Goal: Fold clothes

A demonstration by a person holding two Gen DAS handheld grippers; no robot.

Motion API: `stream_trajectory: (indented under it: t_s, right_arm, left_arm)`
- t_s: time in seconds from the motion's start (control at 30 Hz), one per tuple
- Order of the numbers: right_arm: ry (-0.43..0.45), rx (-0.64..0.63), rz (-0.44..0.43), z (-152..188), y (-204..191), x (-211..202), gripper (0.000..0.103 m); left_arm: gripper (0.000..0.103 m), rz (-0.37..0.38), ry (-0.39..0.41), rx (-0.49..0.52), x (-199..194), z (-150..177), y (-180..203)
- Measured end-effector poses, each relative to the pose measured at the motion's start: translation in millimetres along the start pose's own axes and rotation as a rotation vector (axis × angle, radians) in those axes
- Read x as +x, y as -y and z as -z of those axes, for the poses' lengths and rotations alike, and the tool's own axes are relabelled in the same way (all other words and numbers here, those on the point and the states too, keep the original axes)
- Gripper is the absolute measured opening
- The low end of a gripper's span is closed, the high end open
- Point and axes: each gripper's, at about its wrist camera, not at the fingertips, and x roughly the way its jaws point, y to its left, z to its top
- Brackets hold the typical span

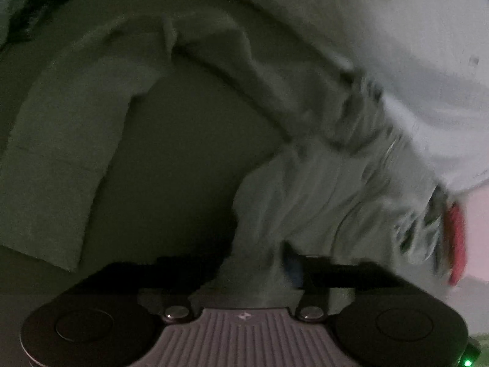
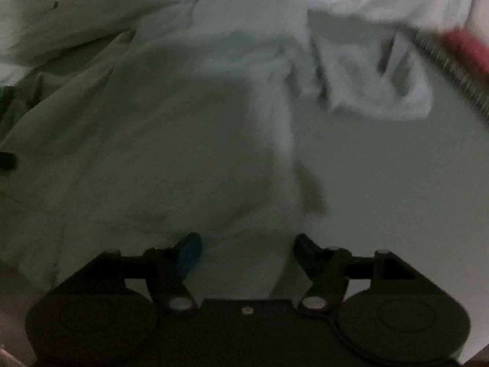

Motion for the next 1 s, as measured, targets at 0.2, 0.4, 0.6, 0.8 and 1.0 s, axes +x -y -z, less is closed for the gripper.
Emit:
stream_trajectory:
  t_s: [0.2,0.4,0.6,0.8,1.0]
  right_arm:
    - [0.105,-0.027,-0.027,8.4,-7.0,-2.8,0.010]
    - [0.219,-0.083,-0.072,16.9,13.7,-85.3,0.009]
    - [-0.012,-0.148,0.076,73.0,48.7,-89.6,0.012]
    - [0.017,-0.037,0.111,69.7,57.4,-75.5,0.065]
    - [0.150,-0.236,0.133,40.7,-18.8,-43.0,0.078]
  left_arm:
    - [0.020,-0.048,0.051,0.029,6.9,19.2,6.8]
    - [0.013,0.053,0.029,-0.100,-35.4,53.0,18.3]
    - [0.026,-0.032,-0.148,-0.052,-28.0,148.6,39.2]
    - [0.062,-0.092,-0.063,-0.050,-50.8,164.5,26.9]
    - [0.072,-0.470,0.206,0.328,-75.5,141.7,26.7]
